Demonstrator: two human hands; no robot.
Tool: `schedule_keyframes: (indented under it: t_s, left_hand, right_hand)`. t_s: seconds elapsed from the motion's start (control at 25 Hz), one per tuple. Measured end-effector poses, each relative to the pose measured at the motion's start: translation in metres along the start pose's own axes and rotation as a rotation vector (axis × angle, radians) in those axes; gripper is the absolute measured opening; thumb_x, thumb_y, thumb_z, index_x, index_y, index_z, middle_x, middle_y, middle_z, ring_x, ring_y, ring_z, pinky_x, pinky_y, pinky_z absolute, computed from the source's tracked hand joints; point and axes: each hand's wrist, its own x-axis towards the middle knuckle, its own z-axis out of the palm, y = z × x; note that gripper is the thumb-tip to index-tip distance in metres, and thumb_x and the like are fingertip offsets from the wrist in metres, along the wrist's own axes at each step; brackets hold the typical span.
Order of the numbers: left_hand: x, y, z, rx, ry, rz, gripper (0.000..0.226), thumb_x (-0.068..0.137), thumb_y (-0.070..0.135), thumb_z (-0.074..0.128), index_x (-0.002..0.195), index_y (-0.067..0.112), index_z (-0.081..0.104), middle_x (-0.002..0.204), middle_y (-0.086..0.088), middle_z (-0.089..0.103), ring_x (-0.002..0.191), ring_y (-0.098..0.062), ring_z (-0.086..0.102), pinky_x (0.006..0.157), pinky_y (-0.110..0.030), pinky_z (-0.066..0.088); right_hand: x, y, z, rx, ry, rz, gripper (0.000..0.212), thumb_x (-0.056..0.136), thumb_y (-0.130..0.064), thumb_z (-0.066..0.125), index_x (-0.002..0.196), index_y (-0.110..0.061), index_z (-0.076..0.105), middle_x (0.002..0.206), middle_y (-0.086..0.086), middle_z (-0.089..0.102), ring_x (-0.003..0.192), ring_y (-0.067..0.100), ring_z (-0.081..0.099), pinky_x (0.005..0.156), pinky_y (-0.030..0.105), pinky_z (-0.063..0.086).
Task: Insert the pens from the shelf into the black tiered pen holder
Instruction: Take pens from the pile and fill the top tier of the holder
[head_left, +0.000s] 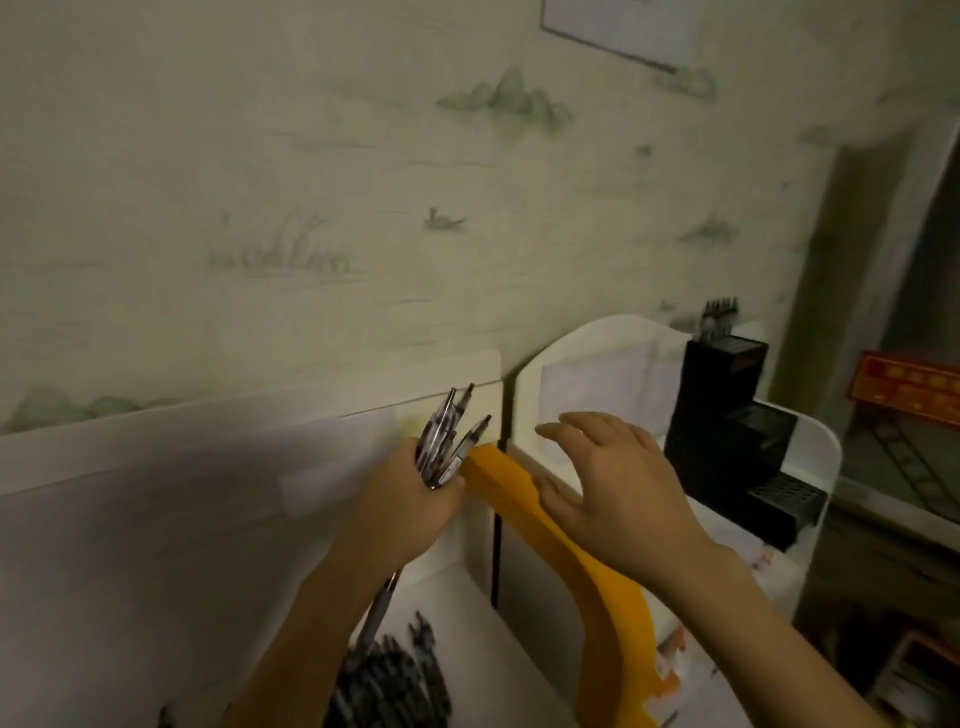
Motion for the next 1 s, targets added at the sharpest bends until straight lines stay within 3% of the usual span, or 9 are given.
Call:
schedule_keyframes:
  t_s: [0.12,0.36,0.6,0.84,1.0]
  left_hand:
    - [0.016,0.053,0.041,-0.014,-0.038,0.076,0.007,0.087,0.025,0.064,0.088,0.022,0.057,0.077,0.0,0.061,0.069,-0.013,0.057,0.056,-0.024,0.04]
    - [0.038,0.162,0.151,0.013,-0.096,0.183,0.011,0.085,0.027,0.064,0.089,0.019,0.057,0.075,0.003,0.06,0.071,-0.018,0.058,0.058,-0.027,0.04]
    - [0.055,0.247,0.254,0.001,-0.122,0.235,0.008,0.087,0.024,0.062,0.089,0.022,0.054,0.074,0.005,0.056,0.066,-0.01,0.053,0.053,-0.023,0.036]
    - [0.085,0.275,0.337,-0.034,-0.151,0.222,0.015,0.088,0.023,0.061,0.101,0.018,0.057,0.076,0.005,0.057,0.064,-0.009,0.054,0.052,-0.02,0.036]
    - [0.127,0.274,0.386,-0.043,-0.13,0.195,0.015,0.088,0.023,0.064,0.099,0.017,0.057,0.076,0.001,0.059,0.064,-0.013,0.055,0.055,-0.023,0.041]
  right_hand:
    - [-0.009,0.059,-0.02,-0.021,0.011,0.055,0.051,0.091,-0.054,0.046,0.138,-0.035,0.045,0.143,-0.007,0.049,0.134,0.016,0.042,0.111,0.037,0.031]
    - [-0.033,0.202,-0.051,-0.068,0.044,0.15,0.052,0.088,-0.053,0.051,0.137,-0.034,0.047,0.14,-0.008,0.05,0.131,0.015,0.044,0.109,0.036,0.033]
    - [-0.047,0.326,-0.066,-0.062,0.05,0.183,0.053,0.09,-0.053,0.048,0.14,-0.037,0.041,0.143,-0.012,0.046,0.132,0.011,0.04,0.11,0.031,0.03]
    - [-0.042,0.416,-0.047,-0.022,0.055,0.198,0.051,0.09,-0.05,0.051,0.139,-0.035,0.043,0.141,-0.01,0.049,0.131,0.013,0.042,0.109,0.035,0.033]
    - [-0.013,0.465,-0.012,0.002,0.057,0.178,0.051,0.09,-0.05,0.051,0.138,-0.035,0.044,0.139,-0.011,0.05,0.13,0.013,0.044,0.107,0.034,0.035]
